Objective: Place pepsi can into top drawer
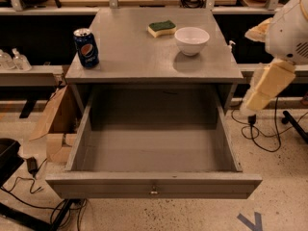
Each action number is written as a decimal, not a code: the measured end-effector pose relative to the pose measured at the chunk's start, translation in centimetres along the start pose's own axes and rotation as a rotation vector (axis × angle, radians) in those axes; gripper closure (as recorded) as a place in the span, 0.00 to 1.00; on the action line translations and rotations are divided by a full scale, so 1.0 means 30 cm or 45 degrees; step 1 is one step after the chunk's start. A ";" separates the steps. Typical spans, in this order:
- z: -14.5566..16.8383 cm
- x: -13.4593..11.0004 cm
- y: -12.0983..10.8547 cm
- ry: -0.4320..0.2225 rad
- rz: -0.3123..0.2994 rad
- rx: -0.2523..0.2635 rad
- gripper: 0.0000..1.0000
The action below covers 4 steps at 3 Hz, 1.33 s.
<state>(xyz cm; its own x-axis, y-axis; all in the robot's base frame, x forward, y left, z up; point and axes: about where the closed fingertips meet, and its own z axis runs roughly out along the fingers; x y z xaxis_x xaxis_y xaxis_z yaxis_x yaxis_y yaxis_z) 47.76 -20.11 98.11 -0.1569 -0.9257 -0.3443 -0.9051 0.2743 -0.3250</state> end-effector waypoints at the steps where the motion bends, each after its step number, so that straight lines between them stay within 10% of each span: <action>1: 0.105 -0.057 -0.164 -0.269 0.039 0.069 0.00; 3: 0.274 -0.194 -0.439 -0.768 0.165 0.199 0.00; 4: 0.274 -0.194 -0.439 -0.768 0.165 0.199 0.00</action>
Offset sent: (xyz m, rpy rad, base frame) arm 0.1945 0.0253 0.0011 0.6525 -0.3388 0.0266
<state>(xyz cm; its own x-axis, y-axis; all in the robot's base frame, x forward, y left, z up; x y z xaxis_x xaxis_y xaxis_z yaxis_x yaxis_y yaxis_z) 63.86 -16.20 97.14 0.0300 -0.5855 -0.8101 -0.8181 0.4513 -0.3564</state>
